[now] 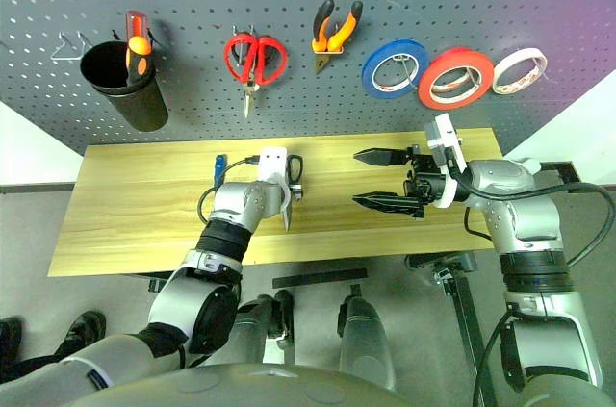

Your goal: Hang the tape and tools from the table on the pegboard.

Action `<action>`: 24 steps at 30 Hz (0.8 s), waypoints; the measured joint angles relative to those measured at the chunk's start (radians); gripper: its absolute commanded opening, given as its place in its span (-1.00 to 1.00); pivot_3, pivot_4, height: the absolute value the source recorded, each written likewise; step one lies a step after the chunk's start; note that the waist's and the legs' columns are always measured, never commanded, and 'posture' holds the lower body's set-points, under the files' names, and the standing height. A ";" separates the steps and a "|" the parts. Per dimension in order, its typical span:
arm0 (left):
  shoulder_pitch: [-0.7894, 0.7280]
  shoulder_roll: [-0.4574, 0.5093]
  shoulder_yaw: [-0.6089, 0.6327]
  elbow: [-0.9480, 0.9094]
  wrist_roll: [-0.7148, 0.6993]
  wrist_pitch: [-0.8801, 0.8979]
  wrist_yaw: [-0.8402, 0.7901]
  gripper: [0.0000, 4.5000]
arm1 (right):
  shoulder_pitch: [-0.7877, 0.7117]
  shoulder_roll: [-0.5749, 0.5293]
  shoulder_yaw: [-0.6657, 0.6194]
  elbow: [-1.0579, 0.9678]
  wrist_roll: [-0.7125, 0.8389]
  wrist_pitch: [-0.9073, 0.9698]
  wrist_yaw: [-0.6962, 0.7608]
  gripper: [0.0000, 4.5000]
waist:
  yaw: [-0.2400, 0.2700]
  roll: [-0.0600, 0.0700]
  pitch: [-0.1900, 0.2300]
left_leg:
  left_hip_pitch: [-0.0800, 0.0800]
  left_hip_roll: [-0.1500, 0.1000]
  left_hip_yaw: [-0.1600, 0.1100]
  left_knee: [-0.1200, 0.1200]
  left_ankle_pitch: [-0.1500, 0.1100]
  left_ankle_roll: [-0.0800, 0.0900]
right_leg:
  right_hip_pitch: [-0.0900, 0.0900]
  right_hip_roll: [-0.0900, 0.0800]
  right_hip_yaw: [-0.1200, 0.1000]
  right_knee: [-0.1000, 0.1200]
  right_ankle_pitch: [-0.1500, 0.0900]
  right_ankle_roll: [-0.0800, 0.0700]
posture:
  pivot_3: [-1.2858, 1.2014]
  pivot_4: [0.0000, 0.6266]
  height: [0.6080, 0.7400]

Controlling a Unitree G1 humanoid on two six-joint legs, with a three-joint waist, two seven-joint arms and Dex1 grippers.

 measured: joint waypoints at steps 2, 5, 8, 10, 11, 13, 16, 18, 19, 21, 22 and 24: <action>-0.004 0.000 -0.001 0.009 0.000 0.001 0.000 0.07 | 0.000 0.000 0.000 0.000 0.000 0.000 -0.002 1.00 | 0.000 0.000 0.000 | 0.000 0.000 0.000 0.000 0.000 0.000 | 0.000 0.000 0.000 0.000 0.000 0.000 | -0.17 -0.04 1.00; -0.006 -0.001 -0.002 0.011 0.000 0.010 0.001 -0.35 | 0.000 0.000 0.000 0.000 0.000 0.000 -0.008 1.00 | 0.000 0.000 0.000 | 0.000 0.000 0.000 0.000 0.000 0.000 | 0.000 0.000 0.000 0.000 0.000 0.000 | -0.17 -0.04 1.00; -0.008 -0.001 -0.002 0.011 -0.007 0.018 0.003 -0.65 | 0.000 0.000 0.000 0.000 0.000 0.000 -0.010 1.00 | 0.000 0.000 0.000 | 0.000 0.000 0.000 0.000 0.000 0.000 | 0.000 0.000 0.000 0.000 0.000 0.000 | -0.17 -0.03 1.00; -0.009 -0.001 -0.005 0.011 -0.008 0.021 0.007 -0.65 | 0.000 0.000 0.000 0.000 0.000 0.000 -0.012 1.00 | 0.000 0.000 0.000 | 0.000 0.000 0.000 0.000 0.000 0.000 | 0.000 0.000 0.000 0.000 0.000 0.000 | -0.17 -0.04 1.00; -0.009 -0.001 -0.010 0.010 -0.008 0.024 0.010 -0.65 | 0.000 0.000 0.000 0.000 0.000 0.000 -0.013 1.00 | 0.000 0.000 0.000 | 0.000 0.000 0.000 0.000 0.000 0.000 | 0.000 0.000 0.000 0.000 0.000 0.000 | -0.17 -0.04 1.00; -0.009 -0.001 -0.015 0.009 -0.007 0.025 0.016 -0.65 | 0.000 0.000 0.000 0.000 0.000 0.000 -0.009 1.00 | 0.000 0.000 0.000 | 0.000 0.000 0.000 0.000 0.000 0.000 | 0.000 0.000 0.000 0.000 0.000 0.000 | -0.17 -0.04 1.00; -0.009 -0.001 -0.023 0.008 -0.004 0.028 0.023 -0.65 | 0.000 -0.007 0.001 0.002 -0.006 -0.007 0.006 1.00 | 0.000 0.000 0.000 | 0.000 0.000 0.000 0.000 0.000 0.000 | 0.000 0.000 0.000 0.000 0.000 0.000 | -0.17 -0.04 1.00; -0.008 -0.001 -0.031 0.003 -0.003 0.035 0.022 -0.66 | 0.000 -0.010 0.001 0.007 -0.014 -0.015 0.010 1.00 | 0.000 0.000 0.000 | 0.000 0.000 0.000 0.000 0.000 0.000 | 0.000 0.000 0.000 0.000 0.000 0.000 | -0.16 -0.04 1.00; -0.008 -0.001 -0.031 -0.001 -0.006 0.042 0.017 -0.66 | 0.000 -0.010 0.001 0.008 -0.015 -0.015 0.012 1.00 | 0.000 0.000 0.000 | 0.000 0.000 0.000 0.000 0.000 0.000 | 0.000 0.000 0.000 0.000 0.000 0.000 | -0.16 -0.04 1.00; -0.007 -0.001 -0.031 -0.009 -0.014 0.050 0.006 -0.66 | -0.002 -0.010 0.003 0.015 -0.023 -0.022 0.014 1.00 | 0.000 0.000 0.001 | 0.000 0.000 0.000 0.000 0.000 0.000 | 0.000 0.000 0.000 0.000 0.000 0.000 | -0.16 -0.04 1.00; -0.006 -0.001 -0.031 -0.014 -0.017 0.055 0.006 -0.66 | -0.003 -0.011 0.005 0.019 -0.032 -0.028 0.017 1.00 | 0.000 0.000 0.001 | 0.000 0.000 0.000 0.000 0.000 0.000 | 0.000 0.000 0.000 0.000 0.000 0.000 | -0.16 -0.04 1.00; -0.001 -0.001 -0.034 -0.025 -0.017 0.059 0.005 -0.66 | -0.004 -0.011 0.005 0.032 -0.038 -0.033 0.024 1.00 | 0.000 0.000 0.001 | 0.000 0.000 0.000 0.000 0.000 0.000 | 0.000 0.000 0.000 0.000 0.000 0.000 | -0.16 -0.04 1.00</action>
